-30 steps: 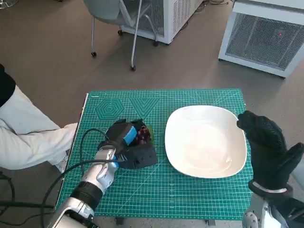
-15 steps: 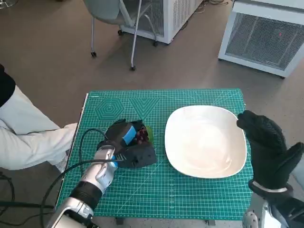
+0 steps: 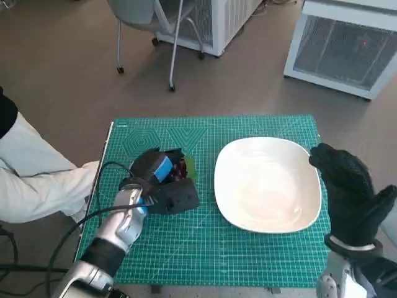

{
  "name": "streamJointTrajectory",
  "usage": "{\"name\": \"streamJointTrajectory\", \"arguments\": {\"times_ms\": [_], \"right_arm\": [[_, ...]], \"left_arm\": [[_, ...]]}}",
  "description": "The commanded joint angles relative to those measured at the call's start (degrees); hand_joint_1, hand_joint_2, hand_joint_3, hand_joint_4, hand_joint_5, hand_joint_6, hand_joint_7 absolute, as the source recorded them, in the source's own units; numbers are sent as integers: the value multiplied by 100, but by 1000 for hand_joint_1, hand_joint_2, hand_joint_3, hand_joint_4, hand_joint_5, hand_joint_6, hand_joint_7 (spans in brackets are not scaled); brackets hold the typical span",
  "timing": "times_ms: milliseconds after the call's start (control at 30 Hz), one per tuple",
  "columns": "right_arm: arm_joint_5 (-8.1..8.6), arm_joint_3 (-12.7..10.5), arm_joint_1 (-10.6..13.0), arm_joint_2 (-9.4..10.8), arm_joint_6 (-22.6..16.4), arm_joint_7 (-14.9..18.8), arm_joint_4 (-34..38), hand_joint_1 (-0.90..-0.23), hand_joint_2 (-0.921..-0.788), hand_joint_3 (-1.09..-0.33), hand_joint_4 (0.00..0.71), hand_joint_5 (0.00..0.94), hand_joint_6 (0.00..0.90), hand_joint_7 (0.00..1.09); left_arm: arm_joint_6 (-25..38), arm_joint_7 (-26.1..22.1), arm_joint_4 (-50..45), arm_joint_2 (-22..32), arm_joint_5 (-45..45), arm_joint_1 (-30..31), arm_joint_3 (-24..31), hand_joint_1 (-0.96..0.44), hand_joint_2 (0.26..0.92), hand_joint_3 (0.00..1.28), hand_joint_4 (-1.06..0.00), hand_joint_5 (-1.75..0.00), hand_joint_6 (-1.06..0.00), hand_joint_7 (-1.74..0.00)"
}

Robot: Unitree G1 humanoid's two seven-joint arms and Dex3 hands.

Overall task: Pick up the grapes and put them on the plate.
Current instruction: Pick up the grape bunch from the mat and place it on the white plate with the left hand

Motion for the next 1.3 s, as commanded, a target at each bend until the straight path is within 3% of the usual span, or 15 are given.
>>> {"name": "streamJointTrajectory", "arguments": {"times_ms": [33,100,267,400,800,1033,1300], "right_arm": [[13,-22,71,-16,67,-19,41,-421,-921,-581,448,462,242,861],[13,-19,70,-15,72,-20,36,-422,-921,-581,448,462,243,859],[10,-16,59,-16,76,-20,38,-422,-921,-580,449,460,245,857],[1,-12,54,-12,74,-26,38,-421,-921,-580,450,459,246,855],[-7,-5,56,-3,68,-32,32,-418,-921,-581,451,455,247,852],[-39,10,97,40,26,-60,17,-415,-921,-583,452,454,248,851],[-9,-7,124,36,36,-51,8,-414,-921,-584,452,453,248,852]], "left_arm": [[279,-252,-1153,218,101,330,170,9,920,145,-510,-1531,-688,-908],[341,-308,-1528,274,121,439,233,9,920,144,-517,-1507,-679,-937],[444,-377,-2298,348,194,667,389,5,921,155,-539,-1349,-584,-1194],[462,-366,-2717,360,245,802,485,4,920,168,-532,-1329,-552,-1262],[360,-338,-3043,350,267,937,614,4,919,142,-570,-1279,-578,-1246],[135,-219,-3076,333,229,954,684,4,920,80,-656,-1303,-658,-1028],[177,-307,-2986,221,258,857,636,4,920,54,-715,-1197,-643,-1083]]}}
